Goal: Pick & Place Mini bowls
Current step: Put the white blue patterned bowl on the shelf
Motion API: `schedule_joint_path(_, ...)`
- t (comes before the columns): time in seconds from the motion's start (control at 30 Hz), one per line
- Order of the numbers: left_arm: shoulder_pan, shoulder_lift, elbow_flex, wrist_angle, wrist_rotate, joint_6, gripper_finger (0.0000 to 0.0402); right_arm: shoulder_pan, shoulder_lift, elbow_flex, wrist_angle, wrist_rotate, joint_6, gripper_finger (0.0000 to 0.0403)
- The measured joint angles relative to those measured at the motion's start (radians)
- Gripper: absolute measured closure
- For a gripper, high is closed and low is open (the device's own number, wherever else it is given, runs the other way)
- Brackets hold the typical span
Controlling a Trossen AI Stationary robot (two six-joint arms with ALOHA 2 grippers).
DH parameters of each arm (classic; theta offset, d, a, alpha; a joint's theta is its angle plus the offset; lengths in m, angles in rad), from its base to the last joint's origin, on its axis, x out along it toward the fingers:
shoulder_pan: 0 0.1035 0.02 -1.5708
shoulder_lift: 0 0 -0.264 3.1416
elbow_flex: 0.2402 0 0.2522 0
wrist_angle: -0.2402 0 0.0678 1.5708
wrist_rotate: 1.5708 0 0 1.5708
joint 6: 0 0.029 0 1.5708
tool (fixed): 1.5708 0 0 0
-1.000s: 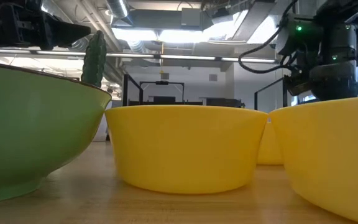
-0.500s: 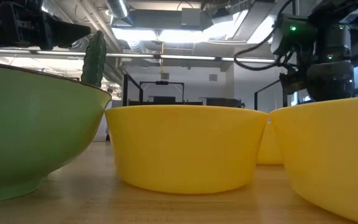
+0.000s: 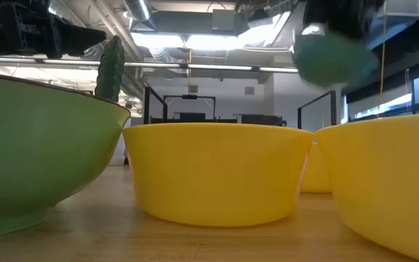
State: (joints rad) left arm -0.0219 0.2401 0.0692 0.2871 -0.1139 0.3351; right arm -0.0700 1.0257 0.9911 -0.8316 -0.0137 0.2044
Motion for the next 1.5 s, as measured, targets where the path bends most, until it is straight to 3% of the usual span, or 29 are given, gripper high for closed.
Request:
schedule_joint_path(0.3,0.000,0.000,0.000,-0.007,0.000,0.000,0.0397,0.009,-0.394,-0.102,0.211,-0.011,-0.029,0.0390)
schedule_joint_path(0.47,0.000,0.000,0.000,-0.007,0.000,0.000,0.0400,0.051,-0.592,-0.285,0.329,-0.029,0.022,0.0390)
schedule_joint_path(0.6,0.000,0.000,0.000,-0.007,0.000,0.000,0.0396,0.062,-0.704,-0.427,0.412,0.026,0.129,0.0390)
schedule_joint_path(1.1,0.000,0.000,0.000,-0.007,0.000,-0.001,0.0396,0.063,-0.765,-0.672,0.630,0.056,0.179,0.0390)
schedule_joint_path(1.4,0.000,0.000,0.000,-0.007,0.000,-0.008,0.0400,0.063,-0.764,-0.712,0.693,0.059,0.145,0.0390)
schedule_joint_path(1.5,0.000,0.000,0.000,-0.007,0.000,-0.008,0.0400,0.062,-0.756,-0.641,0.743,0.090,0.109,0.0390)
